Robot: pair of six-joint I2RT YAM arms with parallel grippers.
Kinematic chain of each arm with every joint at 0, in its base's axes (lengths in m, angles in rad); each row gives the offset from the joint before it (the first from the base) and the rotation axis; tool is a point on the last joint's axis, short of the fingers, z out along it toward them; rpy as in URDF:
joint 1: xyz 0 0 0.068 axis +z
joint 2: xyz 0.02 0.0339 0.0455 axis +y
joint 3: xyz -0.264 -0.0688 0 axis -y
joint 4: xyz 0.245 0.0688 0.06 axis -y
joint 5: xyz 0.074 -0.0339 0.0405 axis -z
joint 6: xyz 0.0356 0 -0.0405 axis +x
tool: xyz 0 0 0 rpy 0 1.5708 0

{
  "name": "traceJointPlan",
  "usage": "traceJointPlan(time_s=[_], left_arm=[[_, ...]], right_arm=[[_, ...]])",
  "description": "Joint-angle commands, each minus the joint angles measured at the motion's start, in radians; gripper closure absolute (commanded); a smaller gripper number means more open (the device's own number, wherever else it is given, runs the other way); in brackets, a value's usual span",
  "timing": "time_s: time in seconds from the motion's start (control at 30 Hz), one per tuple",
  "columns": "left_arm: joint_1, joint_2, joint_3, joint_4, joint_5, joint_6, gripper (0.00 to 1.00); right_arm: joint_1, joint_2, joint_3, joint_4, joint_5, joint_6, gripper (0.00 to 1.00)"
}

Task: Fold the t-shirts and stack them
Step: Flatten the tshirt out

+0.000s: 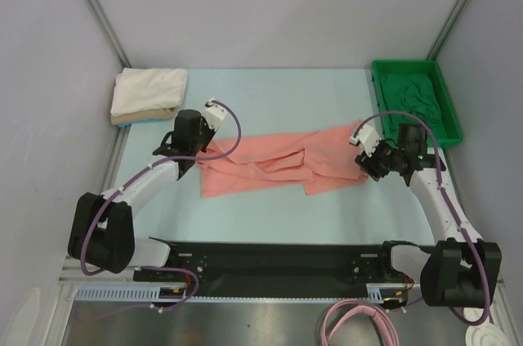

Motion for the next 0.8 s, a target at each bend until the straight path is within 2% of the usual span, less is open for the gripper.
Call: traceJointPlan(time_s=[0.0, 0.13, 0.37, 0.77], left_arm=[[0.005, -0.012, 0.002, 0.043, 0.044, -0.031, 1.0], [0.005, -0.013, -0.005, 0.045, 0.044, -0.031, 1.0], [0.005, -0.009, -0.007, 0.04, 0.046, -0.028, 0.99], [0.005, -0.006, -0.007, 0.043, 0.044, -0.028, 1.0]], right_arm=[[-0.013, 0.031, -0.024, -0.123, -0.021, -0.079, 0.45], [-0.015, 0.134, 0.016, -0.163, -0.073, -0.057, 0.47], [-0.015, 0.244, 0.049, -0.127, -0.083, -0.013, 0.47], [-0.015, 0.341, 0.082, -0.052, -0.057, 0.051, 0.47]])
